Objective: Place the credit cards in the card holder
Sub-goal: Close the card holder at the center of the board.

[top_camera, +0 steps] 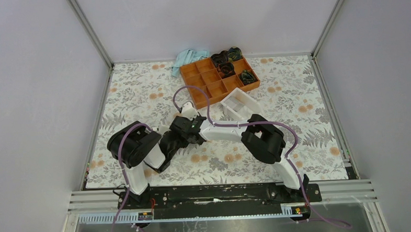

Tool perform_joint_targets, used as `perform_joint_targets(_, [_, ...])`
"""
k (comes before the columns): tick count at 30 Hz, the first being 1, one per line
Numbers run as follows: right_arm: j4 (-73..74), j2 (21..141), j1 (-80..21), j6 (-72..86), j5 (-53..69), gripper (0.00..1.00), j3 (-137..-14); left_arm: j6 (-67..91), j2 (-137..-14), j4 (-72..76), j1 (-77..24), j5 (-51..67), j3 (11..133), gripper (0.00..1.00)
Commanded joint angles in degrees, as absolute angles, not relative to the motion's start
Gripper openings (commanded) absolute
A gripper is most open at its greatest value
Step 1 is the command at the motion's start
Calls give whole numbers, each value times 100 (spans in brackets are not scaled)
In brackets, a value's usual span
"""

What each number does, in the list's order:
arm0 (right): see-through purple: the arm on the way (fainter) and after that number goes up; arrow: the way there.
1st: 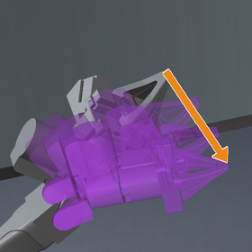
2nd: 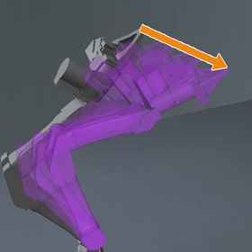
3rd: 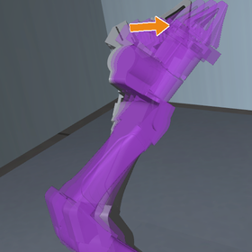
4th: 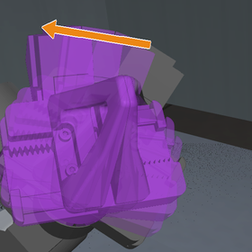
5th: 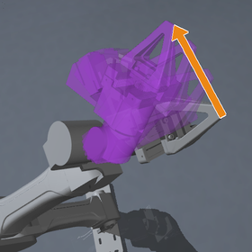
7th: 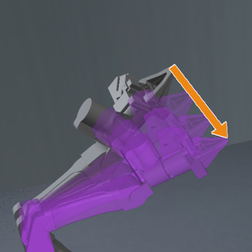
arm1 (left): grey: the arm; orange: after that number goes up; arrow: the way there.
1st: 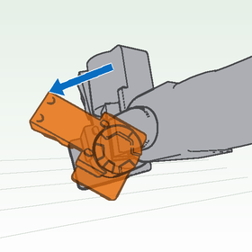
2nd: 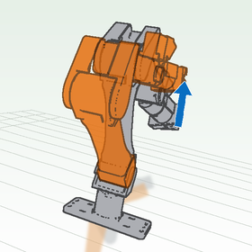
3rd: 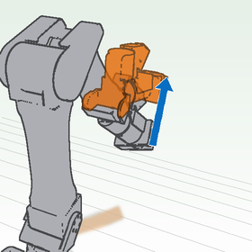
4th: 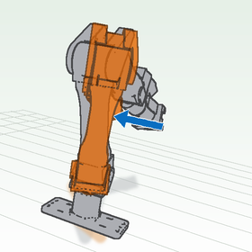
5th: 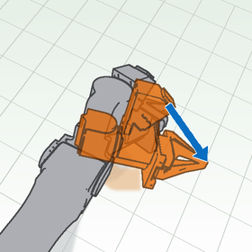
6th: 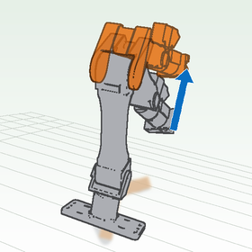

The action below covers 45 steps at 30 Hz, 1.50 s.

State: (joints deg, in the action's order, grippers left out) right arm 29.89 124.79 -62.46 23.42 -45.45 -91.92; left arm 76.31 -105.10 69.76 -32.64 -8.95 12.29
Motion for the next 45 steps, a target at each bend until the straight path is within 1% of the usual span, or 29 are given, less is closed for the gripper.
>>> perform_joint_targets(1, [2872,12270,-6206,2474,-4587,0,-9100,7471,-10503,6892,-3296,-910,1266,0])
perform_joint_targets(25, [2656,12062,-6258,2725,-4579,0,-8684,7447,-10530,6887,-3307,-939,1266,0])
perform_joint_targets(35, [2150,11843,-6272,2946,-4482,0,-8093,7400,-10450,6777,-3310,-949,1279,0])
perform_joint_targets(45, [1415,11556,-6289,3249,-4465,0,-7232,7352,-10394,6683,-3322,-996,1290,0])
